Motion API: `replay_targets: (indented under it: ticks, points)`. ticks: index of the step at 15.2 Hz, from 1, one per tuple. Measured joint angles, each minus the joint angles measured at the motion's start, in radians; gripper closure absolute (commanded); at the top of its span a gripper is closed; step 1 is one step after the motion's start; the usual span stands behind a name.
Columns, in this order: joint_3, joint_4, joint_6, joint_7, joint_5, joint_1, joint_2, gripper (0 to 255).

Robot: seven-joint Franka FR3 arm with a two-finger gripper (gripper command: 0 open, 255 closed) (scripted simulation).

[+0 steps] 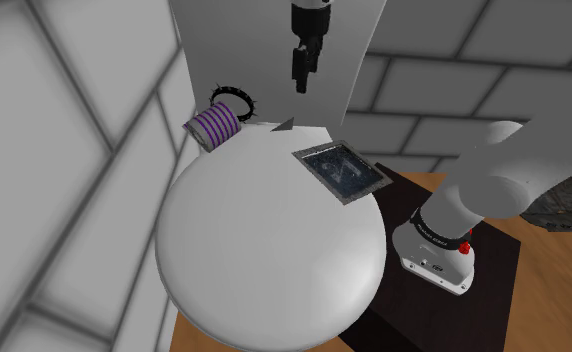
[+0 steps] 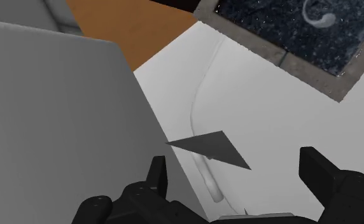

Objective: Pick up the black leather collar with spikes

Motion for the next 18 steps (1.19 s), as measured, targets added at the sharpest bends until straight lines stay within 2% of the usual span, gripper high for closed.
replay_targets:
  ticks: [5,10,18]
  points:
    - [0.05,0.13,0.053,-0.032,-0.077,0.024,0.187,0]
    - [0.096,0.293,0.063,-0.055,-0.171,0.056,0.373,0]
    - [0.103,0.254,0.148,-0.033,-0.204,0.063,0.428,0]
